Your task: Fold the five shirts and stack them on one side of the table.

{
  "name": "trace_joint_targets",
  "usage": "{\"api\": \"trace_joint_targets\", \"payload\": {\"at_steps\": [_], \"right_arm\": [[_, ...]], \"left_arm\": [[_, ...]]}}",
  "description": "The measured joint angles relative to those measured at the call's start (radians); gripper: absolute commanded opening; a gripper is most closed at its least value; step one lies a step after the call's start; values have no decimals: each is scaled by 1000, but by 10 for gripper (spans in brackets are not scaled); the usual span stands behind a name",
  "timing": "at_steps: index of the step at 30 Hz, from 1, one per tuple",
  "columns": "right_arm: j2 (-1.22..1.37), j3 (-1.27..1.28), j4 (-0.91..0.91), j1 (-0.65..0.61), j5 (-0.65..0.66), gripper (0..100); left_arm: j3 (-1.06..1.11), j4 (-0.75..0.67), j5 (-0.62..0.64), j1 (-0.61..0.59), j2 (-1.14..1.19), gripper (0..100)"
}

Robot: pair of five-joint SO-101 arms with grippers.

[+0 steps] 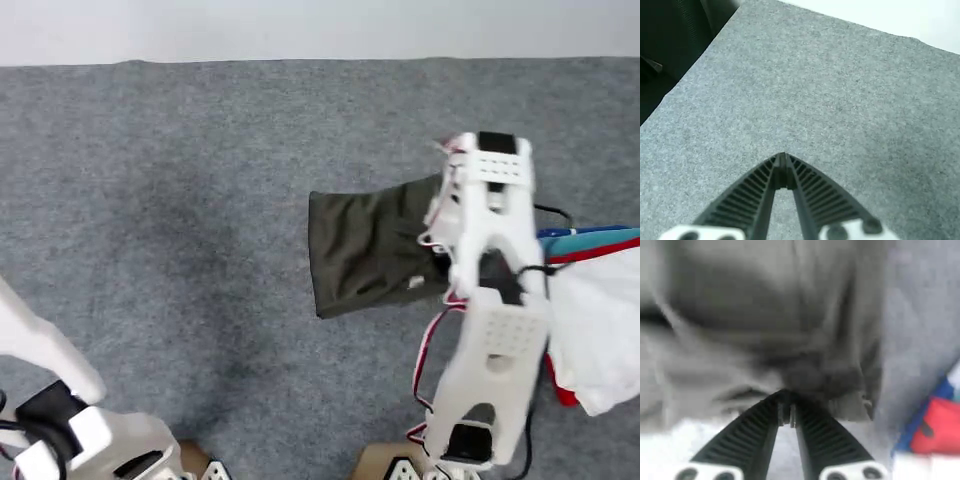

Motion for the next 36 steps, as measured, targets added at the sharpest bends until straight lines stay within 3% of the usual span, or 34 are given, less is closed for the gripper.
{"api": "trace_joint_targets", "payload": {"at_steps": [9, 14, 18, 22, 28, 36], "right_arm": [[-387, 358, 0, 29, 84, 9], [-519, 365, -35, -127, 84, 9], [-516, 368, -157, -285, 86, 9], [-414, 368, -293, -354, 87, 9], [-187, 368, -396, -327, 86, 9], [-170, 368, -141, -173, 91, 9]], "left_arm": [[0, 0, 0, 0, 0, 3], [0, 0, 0, 0, 0, 3], [0, 0, 0, 0, 0, 3], [0, 0, 0, 0, 0, 3], [0, 0, 0, 0, 0, 3], [0, 0, 0, 0, 0, 3]]}}
